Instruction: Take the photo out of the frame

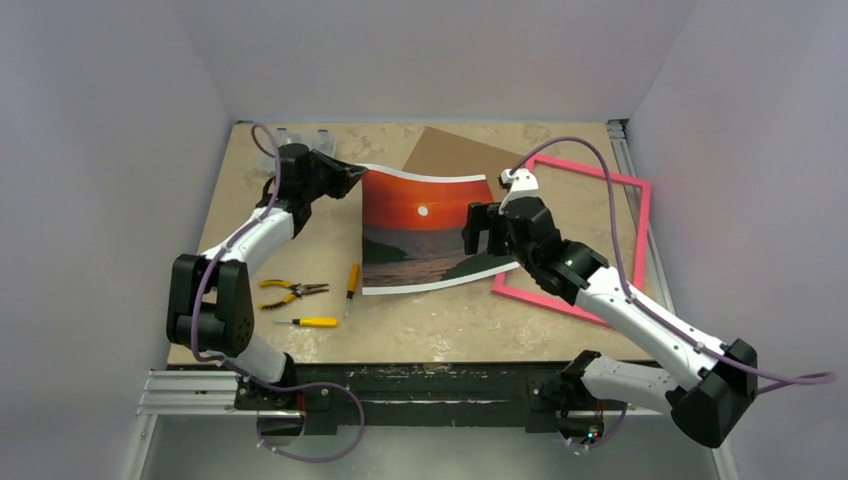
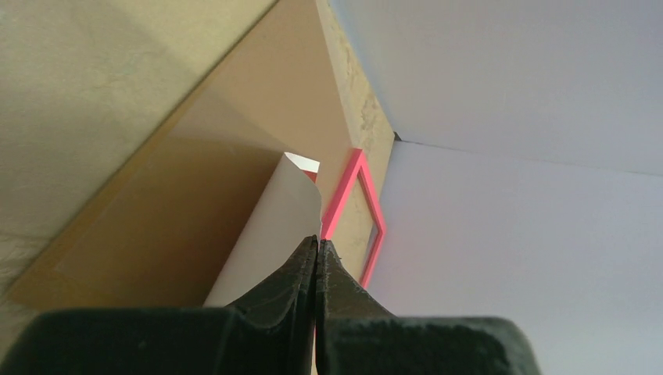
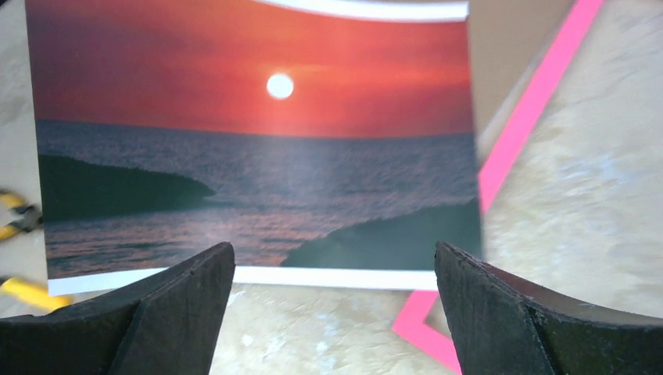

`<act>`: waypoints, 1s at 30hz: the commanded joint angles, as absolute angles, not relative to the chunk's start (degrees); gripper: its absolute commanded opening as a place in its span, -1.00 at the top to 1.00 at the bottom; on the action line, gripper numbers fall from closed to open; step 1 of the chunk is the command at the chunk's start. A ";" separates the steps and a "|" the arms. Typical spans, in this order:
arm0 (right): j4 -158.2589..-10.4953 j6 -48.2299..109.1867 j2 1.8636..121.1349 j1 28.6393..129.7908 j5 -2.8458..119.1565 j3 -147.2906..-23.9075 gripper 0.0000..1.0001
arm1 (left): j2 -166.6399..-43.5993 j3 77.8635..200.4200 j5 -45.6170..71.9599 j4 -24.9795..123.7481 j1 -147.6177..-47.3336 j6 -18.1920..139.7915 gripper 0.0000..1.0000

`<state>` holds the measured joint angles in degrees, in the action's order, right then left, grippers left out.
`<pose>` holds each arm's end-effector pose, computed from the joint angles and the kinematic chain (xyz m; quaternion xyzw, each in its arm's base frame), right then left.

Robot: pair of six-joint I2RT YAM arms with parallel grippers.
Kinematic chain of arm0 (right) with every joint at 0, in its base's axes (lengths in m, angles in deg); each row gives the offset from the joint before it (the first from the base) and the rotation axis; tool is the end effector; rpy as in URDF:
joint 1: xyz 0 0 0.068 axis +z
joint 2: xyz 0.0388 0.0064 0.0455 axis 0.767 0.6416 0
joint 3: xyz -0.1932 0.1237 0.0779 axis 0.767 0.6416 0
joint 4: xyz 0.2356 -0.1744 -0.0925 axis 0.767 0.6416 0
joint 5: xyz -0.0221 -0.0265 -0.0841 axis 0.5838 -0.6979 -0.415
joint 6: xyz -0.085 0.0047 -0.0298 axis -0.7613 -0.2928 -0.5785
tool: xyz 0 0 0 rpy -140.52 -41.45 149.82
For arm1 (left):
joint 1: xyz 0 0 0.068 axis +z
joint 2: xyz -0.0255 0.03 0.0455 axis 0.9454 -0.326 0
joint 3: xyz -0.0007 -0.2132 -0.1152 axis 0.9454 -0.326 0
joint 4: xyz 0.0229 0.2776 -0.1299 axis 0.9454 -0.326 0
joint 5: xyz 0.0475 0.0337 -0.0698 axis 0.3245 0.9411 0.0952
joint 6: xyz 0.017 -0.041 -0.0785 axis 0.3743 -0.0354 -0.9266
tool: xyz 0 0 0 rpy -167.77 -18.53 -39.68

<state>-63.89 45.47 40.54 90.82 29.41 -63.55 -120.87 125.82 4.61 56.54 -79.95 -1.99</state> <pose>0.2727 0.1965 0.2720 -0.0447 0.8451 0.1304 0.5165 0.4347 -0.0923 0.1805 -0.3779 0.7379 -0.4539 0.3265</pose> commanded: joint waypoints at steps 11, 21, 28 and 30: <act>-81.62 60.97 51.64 90.16 59.28 -51.19 -0.88 | -104.38 113.74 15.41 42.59 -78.34 4.44 1.00; -63.88 47.72 64.97 112.42 31.87 -74.53 -0.93 | -100.57 111.55 16.14 31.46 -80.60 2.56 1.00; -48.82 44.01 79.15 124.12 13.87 -90.42 -0.88 | -100.82 113.37 15.73 27.08 -81.34 2.40 1.00; -45.16 42.52 82.89 125.47 8.50 -93.17 -0.86 | -101.09 113.40 15.07 27.06 -81.39 2.31 1.00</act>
<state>-56.74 46.08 77.96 122.73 23.82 -87.13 -101.70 111.33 15.30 28.52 -80.89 2.56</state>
